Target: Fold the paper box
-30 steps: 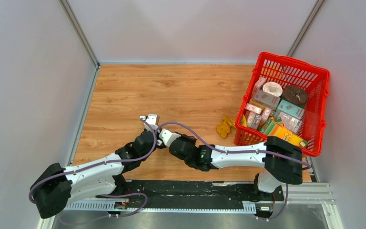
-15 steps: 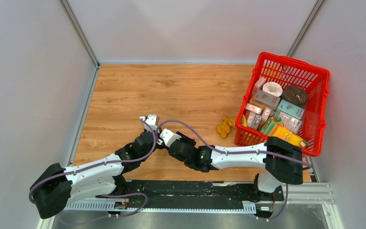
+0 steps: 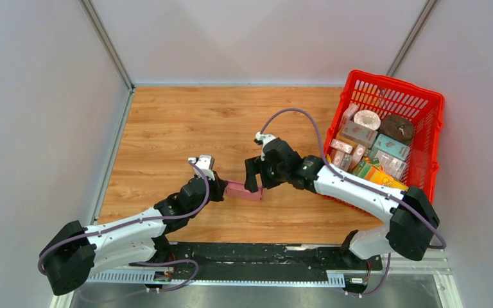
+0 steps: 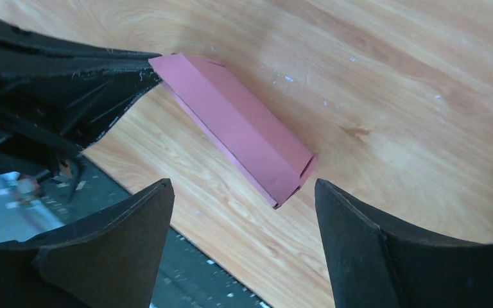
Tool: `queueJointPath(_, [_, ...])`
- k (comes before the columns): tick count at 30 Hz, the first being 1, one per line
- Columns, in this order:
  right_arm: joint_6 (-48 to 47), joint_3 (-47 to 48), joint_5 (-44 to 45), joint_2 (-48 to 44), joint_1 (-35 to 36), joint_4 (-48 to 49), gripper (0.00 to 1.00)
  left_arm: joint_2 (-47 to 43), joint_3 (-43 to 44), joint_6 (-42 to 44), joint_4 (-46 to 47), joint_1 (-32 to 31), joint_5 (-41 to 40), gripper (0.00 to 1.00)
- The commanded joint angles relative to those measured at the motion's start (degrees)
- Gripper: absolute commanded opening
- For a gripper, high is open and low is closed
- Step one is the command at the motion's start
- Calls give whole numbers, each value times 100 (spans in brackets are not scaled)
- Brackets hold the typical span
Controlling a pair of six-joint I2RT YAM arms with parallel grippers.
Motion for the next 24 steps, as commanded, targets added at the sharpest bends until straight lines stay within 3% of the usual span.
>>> queueJointPath(1, [340, 218, -2634, 264, -692, -46, 83, 103, -339, 51, -880, -48, 282, 0])
queueJointPath(3, [-450, 542, -2682, 414, -754, -325, 82, 103, -339, 68, -906, -48, 291, 0])
queueJointPath(7, [-621, 1018, -2049, 905, -833, -898, 82, 103, -304, 68, -923, -48, 326, 0])
queueJointPath(12, [617, 369, -2365, 556, -1307, -180, 82, 129, -252, 68, -941, -48, 327, 0])
queueJointPath(19, [2513, -255, -2232, 300, -1563, -74, 81, 217, -225, -2, -1029, -48, 274, 0])
queueJointPath(24, [3255, -590, -2171, 230, -1607, 639, 80, 182, -155, -353, -1284, -48, 46, 0])
